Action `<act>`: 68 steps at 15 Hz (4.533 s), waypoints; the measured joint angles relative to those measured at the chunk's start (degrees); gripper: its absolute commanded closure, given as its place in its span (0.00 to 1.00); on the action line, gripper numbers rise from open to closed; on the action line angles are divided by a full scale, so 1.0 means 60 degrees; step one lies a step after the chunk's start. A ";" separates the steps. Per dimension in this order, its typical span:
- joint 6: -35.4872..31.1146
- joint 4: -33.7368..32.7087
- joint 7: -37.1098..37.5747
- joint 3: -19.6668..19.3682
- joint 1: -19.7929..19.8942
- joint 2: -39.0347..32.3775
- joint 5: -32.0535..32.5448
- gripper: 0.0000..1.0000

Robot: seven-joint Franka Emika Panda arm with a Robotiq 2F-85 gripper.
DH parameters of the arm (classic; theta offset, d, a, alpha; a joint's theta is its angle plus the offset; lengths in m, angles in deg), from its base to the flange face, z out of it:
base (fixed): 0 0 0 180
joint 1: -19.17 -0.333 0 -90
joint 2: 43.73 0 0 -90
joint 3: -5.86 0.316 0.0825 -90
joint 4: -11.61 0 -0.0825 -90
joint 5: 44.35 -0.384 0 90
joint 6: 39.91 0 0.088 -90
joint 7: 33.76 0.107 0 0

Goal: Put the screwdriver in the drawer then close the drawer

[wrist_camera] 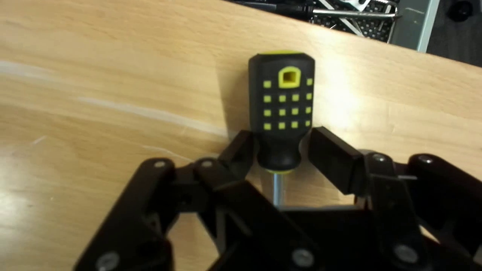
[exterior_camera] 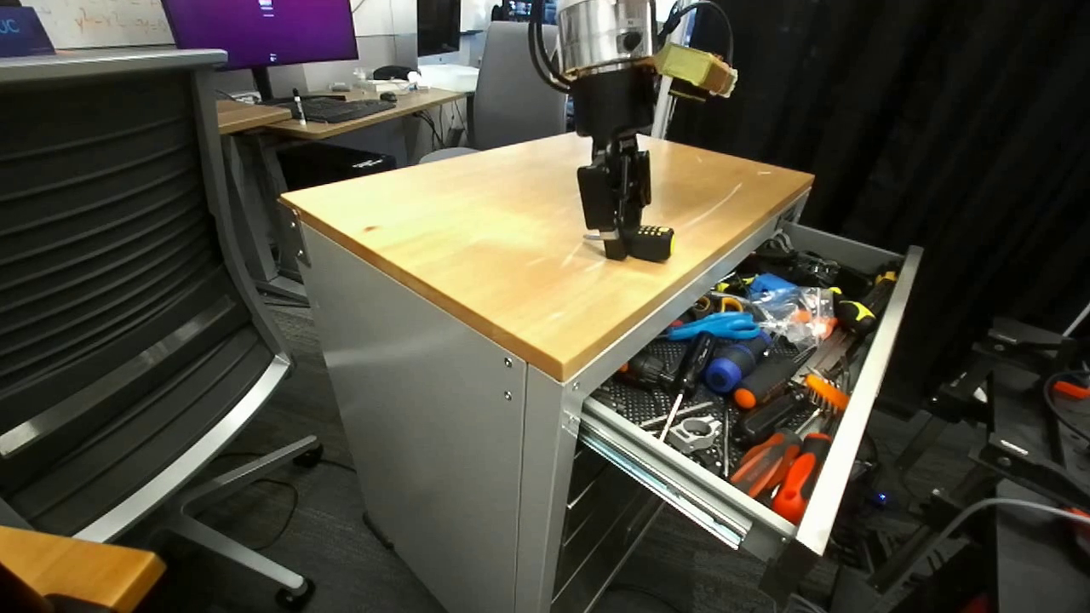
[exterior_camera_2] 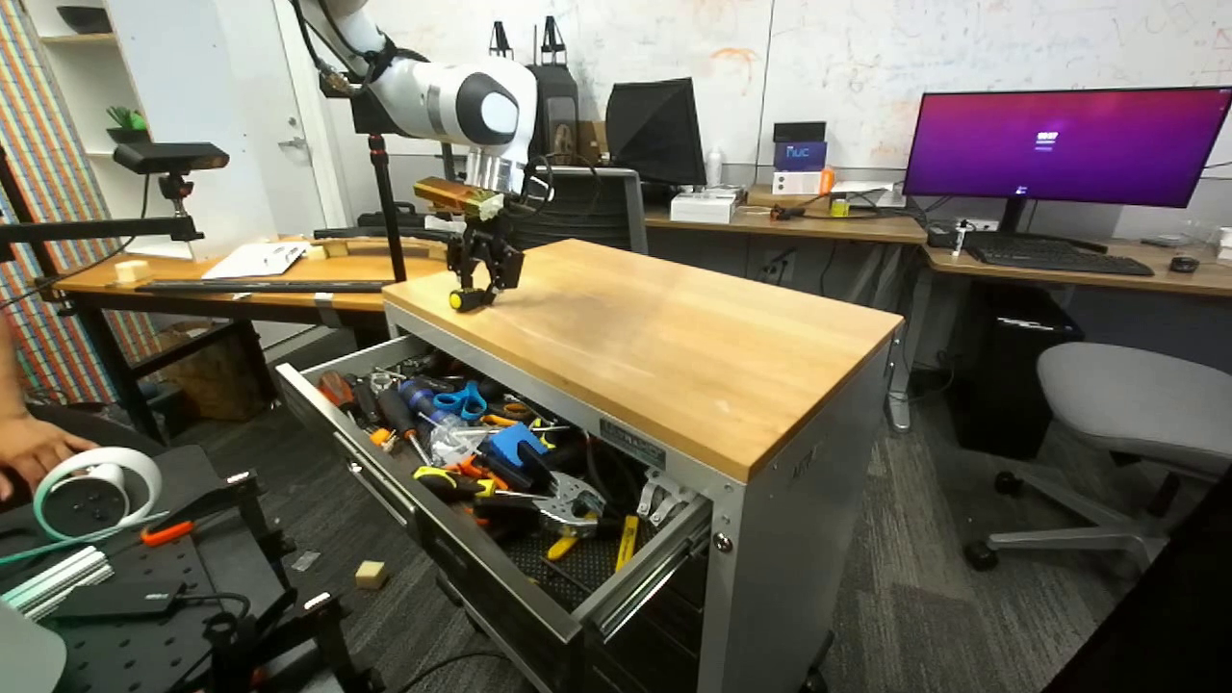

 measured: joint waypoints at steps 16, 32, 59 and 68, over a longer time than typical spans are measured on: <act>-0.0620 0.4417 0.3887 -0.0624 -0.0419 0.2753 0.1437 0.44; -0.1425 0.7191 0.0522 -0.0286 0.1179 0.3825 -0.3050 0.00; -0.1881 0.6330 0.1124 -0.0482 0.0457 0.2221 0.1410 1.00; -0.2521 0.4689 0.1372 -0.0409 -0.0420 0.1103 0.2862 1.00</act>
